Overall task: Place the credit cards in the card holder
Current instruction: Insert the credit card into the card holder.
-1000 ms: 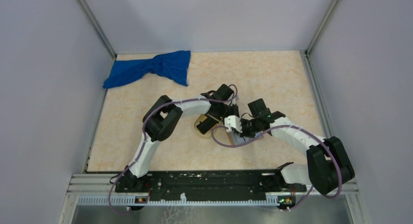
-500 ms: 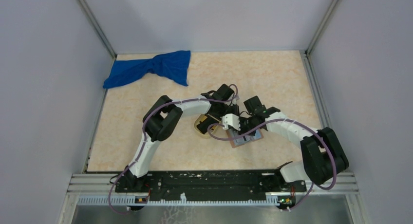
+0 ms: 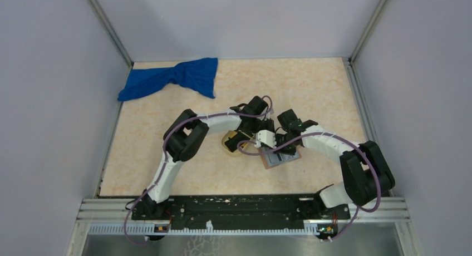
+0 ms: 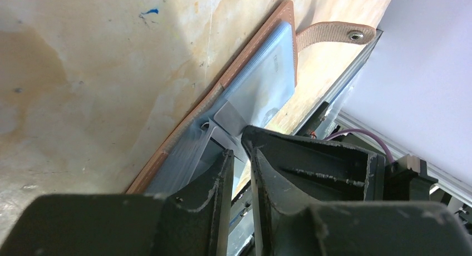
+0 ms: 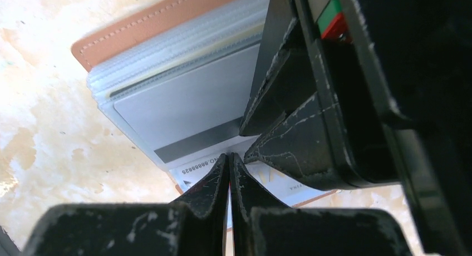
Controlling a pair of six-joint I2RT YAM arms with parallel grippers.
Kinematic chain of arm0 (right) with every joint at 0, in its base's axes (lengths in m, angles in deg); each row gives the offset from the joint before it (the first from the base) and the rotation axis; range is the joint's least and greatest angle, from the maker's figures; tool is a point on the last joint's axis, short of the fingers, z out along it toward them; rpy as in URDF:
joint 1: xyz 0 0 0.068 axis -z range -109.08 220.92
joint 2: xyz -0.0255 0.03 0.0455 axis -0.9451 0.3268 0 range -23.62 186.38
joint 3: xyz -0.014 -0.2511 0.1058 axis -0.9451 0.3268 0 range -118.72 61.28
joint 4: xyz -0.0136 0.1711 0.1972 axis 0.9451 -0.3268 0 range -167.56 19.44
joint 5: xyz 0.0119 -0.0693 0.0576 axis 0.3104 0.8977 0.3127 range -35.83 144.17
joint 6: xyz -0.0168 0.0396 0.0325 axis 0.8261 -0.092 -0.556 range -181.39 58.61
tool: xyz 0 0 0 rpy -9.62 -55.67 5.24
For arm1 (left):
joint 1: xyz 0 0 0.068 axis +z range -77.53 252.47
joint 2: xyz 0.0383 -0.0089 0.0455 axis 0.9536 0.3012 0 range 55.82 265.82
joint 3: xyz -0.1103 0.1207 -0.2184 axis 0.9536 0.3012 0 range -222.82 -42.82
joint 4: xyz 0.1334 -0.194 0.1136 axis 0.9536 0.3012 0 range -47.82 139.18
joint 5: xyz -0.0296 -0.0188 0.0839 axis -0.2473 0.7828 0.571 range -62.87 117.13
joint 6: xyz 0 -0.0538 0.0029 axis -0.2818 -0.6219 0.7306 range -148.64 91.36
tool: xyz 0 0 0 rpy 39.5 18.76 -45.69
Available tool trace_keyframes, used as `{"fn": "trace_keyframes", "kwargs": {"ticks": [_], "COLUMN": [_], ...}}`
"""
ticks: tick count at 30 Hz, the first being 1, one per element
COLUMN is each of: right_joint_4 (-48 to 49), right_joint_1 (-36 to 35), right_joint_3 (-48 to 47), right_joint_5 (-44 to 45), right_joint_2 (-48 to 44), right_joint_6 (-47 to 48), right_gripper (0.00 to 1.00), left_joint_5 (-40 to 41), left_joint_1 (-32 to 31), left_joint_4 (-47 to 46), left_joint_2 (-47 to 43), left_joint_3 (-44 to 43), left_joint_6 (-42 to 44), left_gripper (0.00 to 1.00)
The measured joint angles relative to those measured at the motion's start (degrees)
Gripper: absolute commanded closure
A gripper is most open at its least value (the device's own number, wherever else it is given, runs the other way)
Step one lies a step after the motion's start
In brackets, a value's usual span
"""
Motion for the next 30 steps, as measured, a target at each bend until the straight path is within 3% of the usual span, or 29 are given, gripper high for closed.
{"fn": "trace_keyframes", "kwargs": {"ticks": [10, 15, 21, 24, 27, 30], "right_joint_4": [-1.1, -2.5, -6.0, -7.1, -7.8, -10.5], "right_joint_1": [0.6, 4.0, 14.0, 19.2, 23.6, 26.0], "right_joint_3": [-0.8, -1.4, -2.9, -3.9, -5.0, -7.3], "right_joint_5": [3.0, -1.9, -17.4, -26.1, -33.3, -37.7], "right_joint_2": [1.1, 0.7, -8.3, -13.9, -16.2, -15.5], "right_joint_6": [-0.5, -0.6, 0.0, 0.0, -2.3, -5.3], "right_gripper": [0.99, 0.95, 0.64, 0.43, 0.37, 0.37], "left_joint_5": [0.4, 2.8, 7.6, 9.0, 10.4, 12.0], "left_joint_1": [0.0, -0.1, -0.4, -0.5, -0.8, -1.6], "left_joint_4": [-0.2, -1.0, -3.8, -7.6, -13.7, -22.1], "left_joint_2": [-0.2, -2.1, -7.2, -11.0, -15.7, -22.3], "left_joint_3": [0.0, 1.7, 7.5, 12.8, 19.7, 27.7], "left_joint_6": [-0.1, -0.2, 1.1, 2.2, 4.8, 9.6], "left_gripper": [0.71, 0.71, 0.71, 0.71, 0.71, 0.71]}}
